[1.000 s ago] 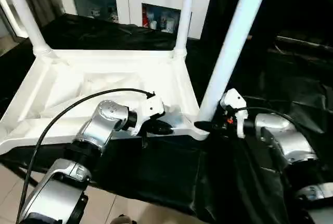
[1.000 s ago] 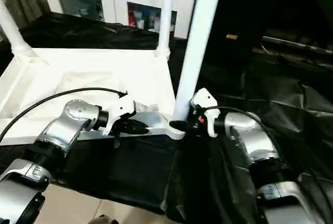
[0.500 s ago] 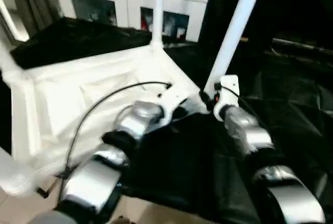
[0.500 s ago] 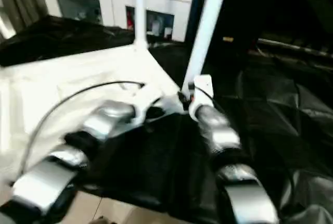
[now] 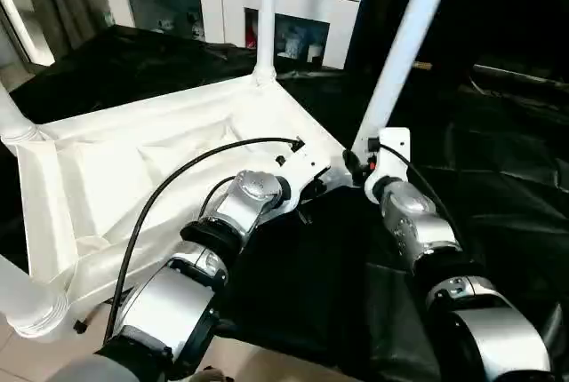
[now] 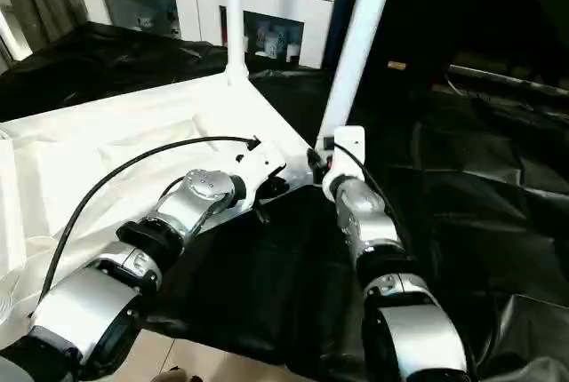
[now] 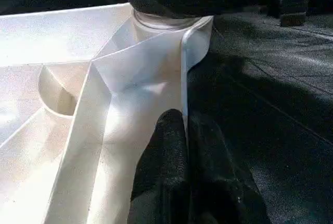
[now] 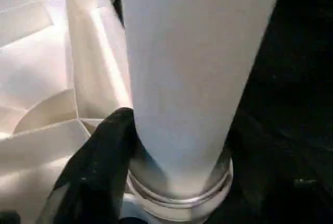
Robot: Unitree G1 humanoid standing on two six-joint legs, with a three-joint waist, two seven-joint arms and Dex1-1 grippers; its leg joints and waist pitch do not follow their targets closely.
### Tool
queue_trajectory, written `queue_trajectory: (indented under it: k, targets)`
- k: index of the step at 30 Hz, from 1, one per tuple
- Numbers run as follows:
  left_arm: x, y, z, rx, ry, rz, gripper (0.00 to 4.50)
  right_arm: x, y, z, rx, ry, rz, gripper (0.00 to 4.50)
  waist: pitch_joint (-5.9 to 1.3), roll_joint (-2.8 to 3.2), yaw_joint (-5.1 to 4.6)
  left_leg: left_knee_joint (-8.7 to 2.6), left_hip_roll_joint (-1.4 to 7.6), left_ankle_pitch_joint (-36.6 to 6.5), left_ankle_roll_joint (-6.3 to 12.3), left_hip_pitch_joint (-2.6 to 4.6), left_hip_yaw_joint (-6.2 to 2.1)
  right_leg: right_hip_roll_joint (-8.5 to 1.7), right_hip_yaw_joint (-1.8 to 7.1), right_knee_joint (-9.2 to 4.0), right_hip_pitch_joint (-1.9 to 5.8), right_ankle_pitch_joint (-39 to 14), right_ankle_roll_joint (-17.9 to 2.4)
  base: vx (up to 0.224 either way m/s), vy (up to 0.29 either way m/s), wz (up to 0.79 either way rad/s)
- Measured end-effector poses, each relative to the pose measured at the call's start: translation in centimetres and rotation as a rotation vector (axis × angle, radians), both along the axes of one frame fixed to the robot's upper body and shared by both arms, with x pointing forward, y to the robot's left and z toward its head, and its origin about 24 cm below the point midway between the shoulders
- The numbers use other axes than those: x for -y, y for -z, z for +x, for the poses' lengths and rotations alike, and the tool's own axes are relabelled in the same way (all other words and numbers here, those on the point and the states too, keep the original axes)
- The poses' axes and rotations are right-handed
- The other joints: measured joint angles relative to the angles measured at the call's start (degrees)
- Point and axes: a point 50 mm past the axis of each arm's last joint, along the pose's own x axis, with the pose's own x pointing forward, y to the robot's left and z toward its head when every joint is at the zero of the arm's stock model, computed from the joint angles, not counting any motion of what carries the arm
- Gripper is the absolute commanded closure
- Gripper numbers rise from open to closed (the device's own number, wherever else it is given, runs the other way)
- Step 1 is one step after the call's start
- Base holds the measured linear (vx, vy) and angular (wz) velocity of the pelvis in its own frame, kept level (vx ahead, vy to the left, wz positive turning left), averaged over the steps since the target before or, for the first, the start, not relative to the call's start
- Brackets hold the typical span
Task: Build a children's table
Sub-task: Rotate leg to tighten
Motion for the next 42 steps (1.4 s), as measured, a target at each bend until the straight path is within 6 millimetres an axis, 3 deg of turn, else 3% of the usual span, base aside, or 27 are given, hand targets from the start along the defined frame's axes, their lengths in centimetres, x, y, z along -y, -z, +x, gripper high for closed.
queue_trajectory:
  k: [5, 10, 15, 20, 27, 42]
  targets:
    - [-1.2, -0.3, 0.2, 0.006, 0.045, 0.004, 4.5, 3.8, -1.1, -1.5, 0.027, -0.271, -0.073, 0.94, 0.07, 0.1, 0.44, 0.01, 0.0, 0.0, 0.03, -0.13, 0.0, 0.0, -0.02, -0.05, -0.05, -0.02, 0.03, 0.0, 0.0, 0.0]
    - [-2.5, -0.6, 0.3, 0.007, 0.08, 0.006, 4.5, 6.4, -0.6, -4.2, -0.049, -0.512, -0.178, 0.94, 0.09, 0.09, 0.05, 0.02, 0.02, 0.0, 0.07, -0.38, 0.01, 0.01, -0.03, -0.02, -0.36, -0.02, 0.03, 0.0, 0.0, 0.0]
    - [-4.0, -0.5, -0.7, -0.053, 0.258, -0.016, 4.5, 6.1, -1.2, -5.2, -0.053, -0.677, -0.161, 0.94, 0.09, 0.26, 0.3, 0.01, 0.04, 0.24, 0.42, -0.41, 0.01, 0.02, -0.03, 0.1, -0.48, -0.01, 0.01, 0.0, 0.0, 0.0]
    - [-4.2, -0.6, -1.6, -0.107, 0.411, -0.006, 4.5, 5.2, -2.7, -5.3, -0.003, -0.764, -0.145, 0.94, 0.1, 0.23, 1.9, 0.14, 0.05, 0.12, 0.23, -0.45, 0.06, -0.02, -0.01, 0.03, -0.35, 0.01, -0.01, 0.0, 0.0, 0.0]
    - [-5.2, -0.7, -2.1, -0.122, 0.451, -0.007, 4.5, 4.6, -2.1, -5.9, -0.038, -0.812, -0.121, 0.94, 0.11, 0.22, 1.87, 0.08, 0.07, 0.11, 0.22, -0.54, 0.07, -0.02, -0.04, 0.07, -0.49, 0.0, -0.01, 0.0, 0.0, 0.0]
    - [-5.3, -0.8, -2.2, -0.122, 0.439, -0.011, 4.5, 3.6, -1.3, -5.6, -0.051, -0.764, -0.087, 2.3, 0.1, 0.18, 1.62, 0.16, 0.07, 0.12, 0.23, -0.64, 0.06, -0.02, -0.04, 0.12, -0.55, 0.01, -0.02, 0.0, 0.0, 0.0]
